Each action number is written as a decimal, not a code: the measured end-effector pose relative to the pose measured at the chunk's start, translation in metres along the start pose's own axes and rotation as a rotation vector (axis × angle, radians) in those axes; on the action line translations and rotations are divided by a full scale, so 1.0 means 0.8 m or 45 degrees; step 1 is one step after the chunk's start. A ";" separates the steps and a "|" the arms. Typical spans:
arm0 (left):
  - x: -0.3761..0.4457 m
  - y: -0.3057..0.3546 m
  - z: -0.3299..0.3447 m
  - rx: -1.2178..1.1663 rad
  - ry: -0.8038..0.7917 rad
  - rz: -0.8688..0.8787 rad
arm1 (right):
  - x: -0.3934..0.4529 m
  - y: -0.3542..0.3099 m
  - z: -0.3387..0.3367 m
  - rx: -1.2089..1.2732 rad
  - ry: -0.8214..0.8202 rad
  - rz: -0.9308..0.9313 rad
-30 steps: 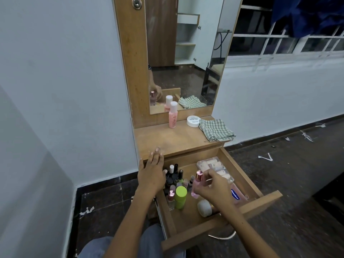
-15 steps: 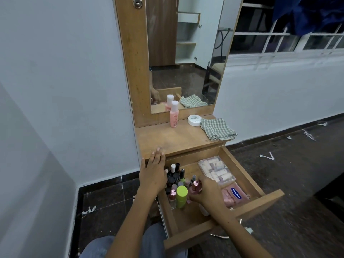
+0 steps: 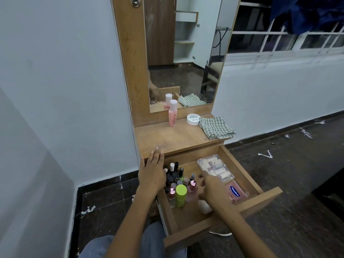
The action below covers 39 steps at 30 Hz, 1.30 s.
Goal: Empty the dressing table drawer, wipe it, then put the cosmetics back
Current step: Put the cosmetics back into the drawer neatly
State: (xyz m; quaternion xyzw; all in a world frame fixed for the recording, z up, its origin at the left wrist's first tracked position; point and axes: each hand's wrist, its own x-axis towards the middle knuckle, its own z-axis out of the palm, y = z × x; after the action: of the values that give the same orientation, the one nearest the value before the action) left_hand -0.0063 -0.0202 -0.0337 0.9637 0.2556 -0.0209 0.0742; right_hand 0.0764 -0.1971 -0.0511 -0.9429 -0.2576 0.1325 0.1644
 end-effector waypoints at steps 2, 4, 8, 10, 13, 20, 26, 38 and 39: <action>0.001 0.000 -0.001 0.003 -0.004 0.005 | 0.004 0.004 -0.014 0.003 0.067 -0.014; 0.003 0.000 -0.002 0.010 -0.004 0.005 | 0.013 0.000 -0.028 0.038 0.158 -0.060; 0.003 0.000 -0.004 0.031 -0.007 0.003 | 0.058 -0.031 -0.047 0.259 0.351 -0.220; 0.004 0.001 -0.005 0.041 -0.003 0.005 | 0.091 -0.053 -0.051 0.347 0.424 -0.289; 0.005 0.000 -0.007 0.060 -0.012 0.009 | 0.142 -0.087 -0.055 0.403 0.531 -0.395; 0.012 0.002 -0.020 0.089 -0.052 0.005 | 0.211 -0.138 -0.063 0.284 0.738 -0.593; 0.014 0.006 -0.021 0.128 -0.056 -0.014 | 0.223 -0.147 -0.062 0.211 0.801 -0.645; -0.012 0.004 -0.006 -0.114 0.366 -0.060 | 0.127 -0.089 -0.084 0.834 0.754 -0.569; -0.020 0.005 -0.004 -0.192 0.498 -0.045 | 0.113 -0.077 -0.084 0.916 0.698 -0.525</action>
State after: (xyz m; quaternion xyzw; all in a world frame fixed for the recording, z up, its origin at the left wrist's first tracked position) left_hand -0.0184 -0.0314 -0.0284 0.9364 0.2828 0.1846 0.0948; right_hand 0.1468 -0.1154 0.0187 -0.7560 -0.3241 -0.0750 0.5638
